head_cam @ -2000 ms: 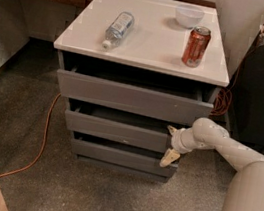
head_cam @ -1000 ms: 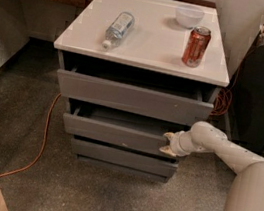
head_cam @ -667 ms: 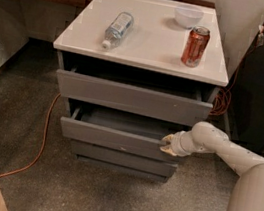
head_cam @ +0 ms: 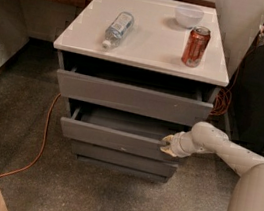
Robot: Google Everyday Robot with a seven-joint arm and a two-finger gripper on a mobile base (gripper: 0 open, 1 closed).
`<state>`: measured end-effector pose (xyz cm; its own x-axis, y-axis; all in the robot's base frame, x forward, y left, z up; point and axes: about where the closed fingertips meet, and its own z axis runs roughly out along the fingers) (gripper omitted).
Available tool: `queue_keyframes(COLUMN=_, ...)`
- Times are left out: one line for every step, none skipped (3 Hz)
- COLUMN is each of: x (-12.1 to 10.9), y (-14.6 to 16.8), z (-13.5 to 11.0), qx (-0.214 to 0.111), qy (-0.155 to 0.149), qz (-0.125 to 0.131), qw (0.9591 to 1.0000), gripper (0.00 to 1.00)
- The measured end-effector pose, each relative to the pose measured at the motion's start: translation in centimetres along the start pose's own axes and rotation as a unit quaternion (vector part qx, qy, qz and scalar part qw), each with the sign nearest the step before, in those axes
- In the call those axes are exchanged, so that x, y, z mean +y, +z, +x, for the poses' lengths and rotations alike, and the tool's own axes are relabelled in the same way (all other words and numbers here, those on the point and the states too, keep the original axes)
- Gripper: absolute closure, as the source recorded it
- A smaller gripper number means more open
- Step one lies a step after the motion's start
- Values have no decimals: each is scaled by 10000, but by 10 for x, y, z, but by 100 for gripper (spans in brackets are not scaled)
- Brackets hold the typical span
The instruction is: Place coke can into middle drawer
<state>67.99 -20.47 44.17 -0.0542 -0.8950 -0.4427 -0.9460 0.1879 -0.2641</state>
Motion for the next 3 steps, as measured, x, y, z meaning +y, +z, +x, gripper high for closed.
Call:
queue_keyframes(x=15, y=0, z=2, qx=-7, qy=57, qz=-43, qw=10000, gripper=100)
queue_keyframes(x=16, y=-3, z=1, qx=-6, qy=61, qz=-45, qw=10000, gripper=99)
queue_keyframes(x=29, y=-3, z=1, qx=2, qy=104, qz=-73, qw=9999, gripper=76)
